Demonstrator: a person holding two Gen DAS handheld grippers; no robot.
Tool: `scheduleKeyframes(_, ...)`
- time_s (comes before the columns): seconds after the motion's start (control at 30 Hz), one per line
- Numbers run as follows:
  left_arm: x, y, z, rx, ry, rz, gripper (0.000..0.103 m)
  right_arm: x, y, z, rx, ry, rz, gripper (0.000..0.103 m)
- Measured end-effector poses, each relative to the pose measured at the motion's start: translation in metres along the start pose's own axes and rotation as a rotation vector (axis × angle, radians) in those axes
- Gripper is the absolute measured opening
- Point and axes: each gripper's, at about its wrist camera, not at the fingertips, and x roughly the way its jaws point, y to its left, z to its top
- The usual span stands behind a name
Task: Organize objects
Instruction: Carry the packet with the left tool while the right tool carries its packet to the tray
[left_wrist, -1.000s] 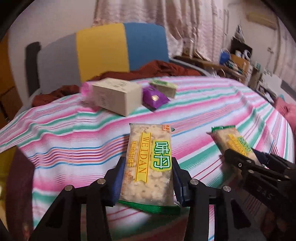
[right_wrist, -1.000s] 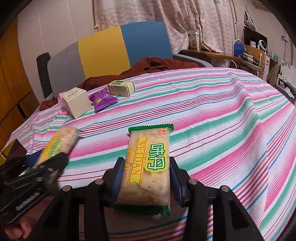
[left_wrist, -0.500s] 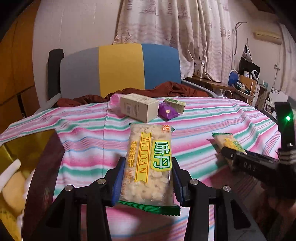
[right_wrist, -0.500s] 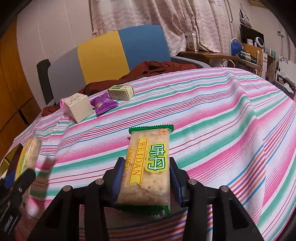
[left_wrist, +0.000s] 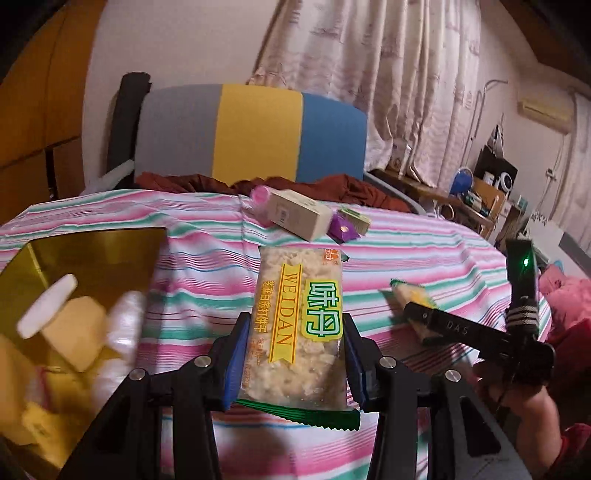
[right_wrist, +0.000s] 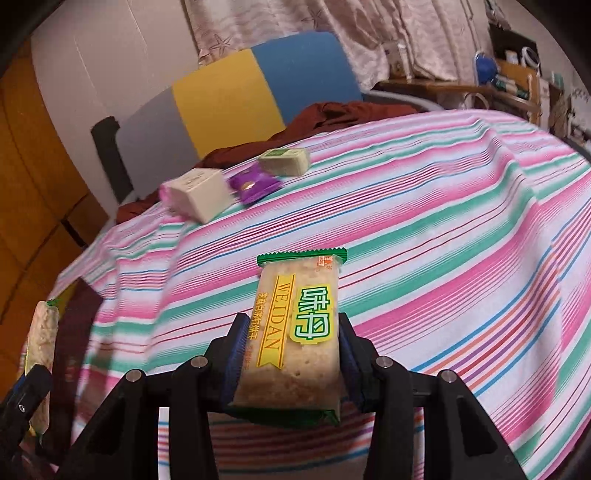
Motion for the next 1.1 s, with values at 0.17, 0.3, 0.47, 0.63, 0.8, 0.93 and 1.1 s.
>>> scheduleKeyframes(0.17, -0.025, 0.04, 0.003, -0.078, -0.008, 0.037, 0.047, -0.005, 0.026, -0.007, 0.01, 0.016, 0.078, 0.046)
scheduleKeyframes(0.3, -0.036, 0.078, 0.008, -0.15, -0.004, 0.081, 0.047, -0.014, 0.055, -0.011, -0.033, 0.015, 0.13, 0.046)
scheduleKeyframes(0.47, -0.046, 0.128, 0.015, -0.246, -0.004, 0.167, 0.047, -0.024, 0.084, -0.016, -0.07, 0.024, 0.191, 0.046)
scheduleKeyframes(0.63, -0.046, 0.177, 0.017, -0.323, 0.042, 0.283, 0.047, -0.031, 0.117, -0.021, -0.111, 0.048, 0.265, 0.046)
scheduleKeyframes(0.8, -0.039, 0.218, 0.014, -0.399, 0.084, 0.351, 0.047, -0.04, 0.156, -0.026, -0.178, 0.068, 0.339, 0.046)
scheduleKeyframes(0.93, -0.037, 0.236, 0.017, -0.418, 0.089, 0.376, 0.047, -0.045, 0.18, -0.03, -0.228, 0.072, 0.376, 0.046)
scheduleKeyframes(1.1, -0.047, 0.247, 0.021, -0.458, 0.034, 0.394, 0.079, -0.045, 0.199, -0.036, -0.264, 0.091, 0.404, 0.046)
